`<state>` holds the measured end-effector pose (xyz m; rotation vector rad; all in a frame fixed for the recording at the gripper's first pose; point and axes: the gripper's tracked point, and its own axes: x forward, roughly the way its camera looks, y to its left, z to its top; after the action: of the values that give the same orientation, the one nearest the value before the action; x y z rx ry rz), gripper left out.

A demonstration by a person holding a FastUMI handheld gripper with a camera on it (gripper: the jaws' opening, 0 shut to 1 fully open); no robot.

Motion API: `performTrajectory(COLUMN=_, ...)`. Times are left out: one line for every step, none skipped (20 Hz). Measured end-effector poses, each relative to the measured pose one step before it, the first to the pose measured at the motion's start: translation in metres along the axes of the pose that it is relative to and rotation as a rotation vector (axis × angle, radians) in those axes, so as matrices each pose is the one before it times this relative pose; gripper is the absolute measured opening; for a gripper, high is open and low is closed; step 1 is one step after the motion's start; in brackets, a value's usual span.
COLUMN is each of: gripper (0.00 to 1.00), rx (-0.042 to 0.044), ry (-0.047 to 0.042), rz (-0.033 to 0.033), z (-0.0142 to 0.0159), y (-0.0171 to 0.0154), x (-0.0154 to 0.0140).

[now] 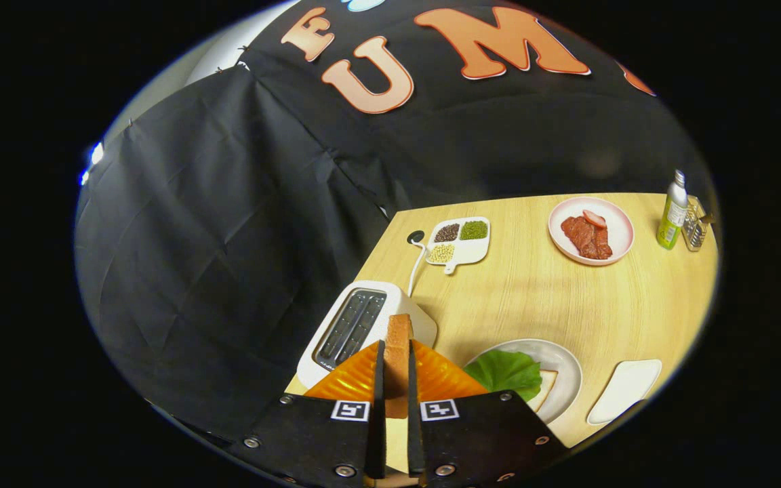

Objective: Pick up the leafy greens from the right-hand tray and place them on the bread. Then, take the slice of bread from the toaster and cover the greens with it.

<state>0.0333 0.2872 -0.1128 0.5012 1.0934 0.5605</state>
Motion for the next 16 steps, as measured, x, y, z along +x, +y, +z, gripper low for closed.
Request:
performTrajectory(gripper=0.13, rx=0.00899, ry=0.00821, rz=-0.0013, z=-0.00774, y=-0.00803, x=0.00084)
performTrajectory(gripper=0.13, rx=0.01055, ry=0.01523, rz=-0.00326, z=-0.00793, y=-0.00884, x=0.00148)
performTrajectory(gripper=0.13, rx=0.00851, ry=0.01268, rz=0.00028, z=-0.00724, y=-0.00756, x=0.00159)
performTrajectory(gripper=0.13, rx=0.00548, ry=0.00799, rz=-0.00113, z=-0.00553, y=-0.00743, x=0.00243)
performTrajectory(gripper=0.13, rx=-0.00089, ry=0.00733, rz=0.0001, z=-0.00551, y=-0.00622, x=0.00234)
performTrajectory(gripper=0.13, rx=0.00108, ry=0.00155, rz=-0.00207, z=-0.00509, y=-0.00625, x=0.00208)
performTrajectory(gripper=0.13, rx=-0.00233, ry=0.00264, rz=-0.00339, z=-0.00428, y=-0.00689, x=0.00234)
performTrajectory(gripper=0.13, rx=-0.00424, ry=0.0023, rz=-0.00354, z=-0.00504, y=-0.00511, x=0.00201)
performTrajectory(gripper=0.13, rx=-0.00447, ry=0.00039, rz=-0.00955, z=-0.00357, y=-0.00752, x=0.00213)
performTrajectory(gripper=0.13, rx=-0.00312, ry=-0.00049, rz=-0.01299, z=-0.00376, y=-0.0082, x=0.00268)
performTrajectory(gripper=0.13, rx=-0.00104, ry=0.00319, rz=-0.01238, z=-0.00353, y=-0.00917, x=0.00275)
performTrajectory(gripper=0.13, rx=0.0016, ry=0.00328, rz=-0.01309, z=-0.00484, y=-0.00829, x=0.00148)
performTrajectory(gripper=0.13, rx=0.00487, ry=0.00144, rz=-0.01017, z=-0.00313, y=-0.00842, x=0.0022)
performTrajectory(gripper=0.13, rx=0.00441, ry=0.00365, rz=-0.01152, z=-0.00389, y=-0.00724, x=0.00248)
performTrajectory(gripper=0.13, rx=-0.00353, ry=-0.00308, rz=-0.02113, z=-0.00128, y=-0.00953, x=0.00169)
performTrajectory(gripper=0.13, rx=-0.00967, ry=-0.00398, rz=-0.03729, z=-0.00054, y=-0.01402, x=-0.00037)
